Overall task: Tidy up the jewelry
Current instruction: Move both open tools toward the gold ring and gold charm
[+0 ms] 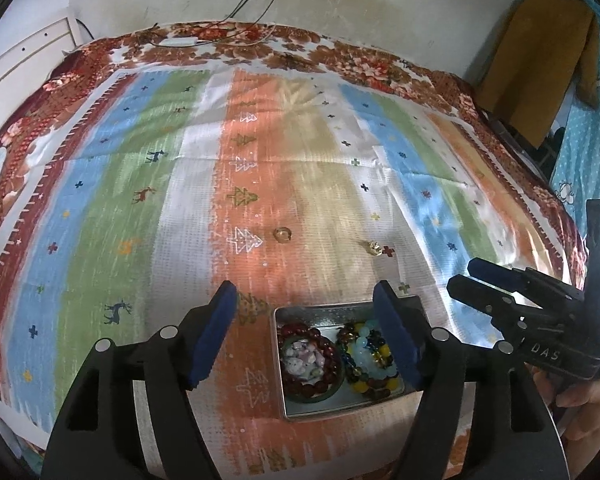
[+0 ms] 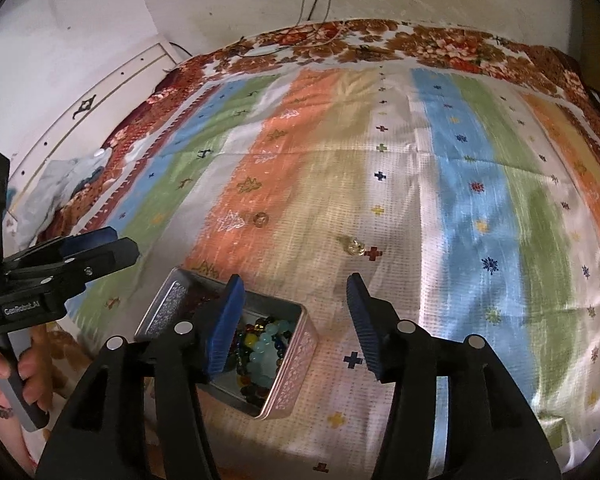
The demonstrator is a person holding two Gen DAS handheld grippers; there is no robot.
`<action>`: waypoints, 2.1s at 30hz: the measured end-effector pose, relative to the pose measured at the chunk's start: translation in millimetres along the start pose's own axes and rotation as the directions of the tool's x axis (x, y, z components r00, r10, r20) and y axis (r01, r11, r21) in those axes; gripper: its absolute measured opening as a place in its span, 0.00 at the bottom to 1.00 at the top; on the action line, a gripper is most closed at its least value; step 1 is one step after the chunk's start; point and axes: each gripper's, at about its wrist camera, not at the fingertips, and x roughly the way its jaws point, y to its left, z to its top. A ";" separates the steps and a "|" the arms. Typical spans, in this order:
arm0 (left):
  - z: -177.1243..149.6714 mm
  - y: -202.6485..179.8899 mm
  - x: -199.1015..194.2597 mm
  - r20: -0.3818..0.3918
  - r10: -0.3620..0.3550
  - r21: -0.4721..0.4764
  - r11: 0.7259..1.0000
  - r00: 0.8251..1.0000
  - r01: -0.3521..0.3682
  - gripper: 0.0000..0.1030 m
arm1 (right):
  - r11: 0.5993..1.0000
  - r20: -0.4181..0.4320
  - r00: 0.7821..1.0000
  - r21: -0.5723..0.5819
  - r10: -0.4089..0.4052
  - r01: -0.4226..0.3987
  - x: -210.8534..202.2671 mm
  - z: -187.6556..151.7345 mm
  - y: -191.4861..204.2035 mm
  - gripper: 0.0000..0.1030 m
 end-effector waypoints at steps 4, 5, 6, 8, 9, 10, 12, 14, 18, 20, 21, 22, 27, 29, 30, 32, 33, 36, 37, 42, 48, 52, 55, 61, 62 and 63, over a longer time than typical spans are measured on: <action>8.6 1.9 10.8 -0.024 -0.006 -0.008 1.000 1.000 0.006 0.71 | 1.000 -0.023 1.000 0.014 0.007 -0.007 7.4 4.8 -4.2 0.57; 11.9 3.3 14.8 -0.032 -0.007 -0.015 1.000 0.999 0.007 0.72 | 1.000 -0.033 0.999 0.017 0.005 -0.005 10.4 6.6 -6.1 0.59; 16.2 5.2 20.6 -0.045 -0.007 -0.026 1.000 0.999 0.006 0.72 | 1.000 -0.041 0.999 0.018 0.004 -0.003 12.7 7.4 -7.0 0.60; 20.8 8.0 28.8 -0.065 -0.006 -0.040 0.999 0.998 0.003 0.72 | 1.000 -0.054 0.999 0.012 0.000 0.001 17.5 10.0 -7.6 0.61; 23.7 9.5 34.3 -0.077 -0.005 -0.049 0.999 0.997 0.001 0.72 | 1.000 -0.059 0.998 0.004 -0.004 0.004 20.4 12.1 -7.4 0.61; 25.1 10.0 37.6 -0.084 -0.005 -0.049 0.999 0.996 0.001 0.72 | 1.000 -0.066 0.998 -0.002 -0.008 0.008 23.8 14.7 -7.7 0.61; 29.7 10.3 45.6 -0.100 0.001 -0.042 0.999 0.995 -0.006 0.72 | 1.000 -0.078 0.997 0.007 -0.006 0.006 28.8 18.5 -10.8 0.61; 34.3 10.3 52.6 -0.112 0.013 -0.036 0.999 0.994 -0.017 0.72 | 1.000 -0.089 0.996 0.026 0.000 0.002 33.2 21.7 -15.6 0.62; 40.8 14.3 64.4 -0.143 -0.009 -0.052 0.999 0.990 0.002 0.72 | 1.000 -0.145 0.989 0.001 -0.009 0.010 48.9 24.8 -17.5 0.62; 43.3 14.5 71.2 -0.159 -0.020 -0.056 0.998 0.987 0.011 0.73 | 0.999 -0.166 0.986 -0.020 -0.032 0.029 56.6 25.2 -17.2 0.62; 44.8 14.4 75.1 -0.168 -0.020 -0.054 0.999 0.986 0.011 0.73 | 0.999 -0.170 0.985 -0.026 -0.035 0.031 58.2 25.6 -16.9 0.62; 45.8 13.9 78.0 -0.175 -0.017 -0.048 0.999 0.984 0.008 0.73 | 0.999 -0.173 0.984 -0.029 -0.036 0.031 59.5 26.3 -17.0 0.62; 51.7 14.3 94.2 -0.205 0.006 -0.037 0.999 0.979 -0.014 0.73 | 1.000 -0.187 0.982 -0.019 -0.027 0.024 67.4 32.1 -20.7 0.62; 54.2 15.6 99.8 -0.216 0.006 -0.039 0.999 0.976 -0.015 0.73 | 1.000 -0.201 0.979 -0.019 -0.027 0.023 72.1 33.4 -21.7 0.62; 55.5 16.0 102.2 -0.219 0.006 -0.041 0.999 0.976 -0.015 0.73 | 0.999 -0.211 0.977 -0.018 -0.030 0.027 75.6 34.1 -23.4 0.62; 57.5 17.1 107.2 -0.229 0.006 -0.042 0.999 0.973 -0.016 0.73 | 0.999 -0.224 0.974 -0.015 -0.035 0.032 80.7 34.8 -25.9 0.62; 58.4 17.7 110.1 -0.235 0.005 -0.044 0.999 0.972 -0.016 0.73 | 0.999 -0.228 0.973 -0.013 -0.035 0.033 82.2 35.1 -26.8 0.62; 60.5 22.0 120.1 -0.266 -0.040 -0.081 0.996 0.963 0.019 0.73 | 0.999 -0.239 0.970 -0.004 -0.037 0.037 87.4 37.1 -29.2 0.62; 61.3 23.5 122.7 -0.273 -0.049 -0.092 0.995 0.961 0.025 0.73 | 0.999 -0.242 0.970 -0.003 -0.036 0.037 89.2 38.1 -29.9 0.62; 64.6 25.5 136.0 -0.299 -0.020 -0.079 0.997 0.954 -0.004 0.73 | 0.999 -0.259 0.965 -0.009 -0.040 0.039 100.6 42.8 -32.0 0.62; 69.3 19.9 147.6 -0.319 -0.002 -0.029 1.000 0.948 -0.007 0.68 | 0.998 -0.283 0.958 -0.017 -0.057 0.055 114.7 44.7 -36.3 0.62; 72.5 19.9 159.1 -0.337 0.013 -0.009 1.000 0.941 -0.017 0.65 | 0.998 -0.293 0.954 -0.022 -0.068 0.065 123.4 47.2 -37.5 0.62; 72.6 22.0 168.3 -0.357 0.024 0.006 1.000 0.934 -0.024 0.62 | 0.997 -0.296 0.952 -0.024 -0.082 0.079 129.0 49.0 -38.9 0.62; 72.9 22.0 181.4 -0.381 0.035 0.033 0.999 0.924 -0.024 0.59 | 0.994 -0.318 0.942 -0.046 -0.106 0.096 143.1 49.3 -39.0 0.62; 72.9 21.5 183.1 -0.384 0.035 0.037 0.999 0.923 -0.023 0.58 | 0.994 -0.325 0.939 -0.048 -0.110 0.100 146.1 49.5 -39.6 0.62; 72.7 21.4 184.4 -0.387 0.036 0.041 0.999 0.921 -0.021 0.55 | 0.993 -0.333 0.936 -0.047 -0.115 0.106 149.9 49.6 -41.4 0.62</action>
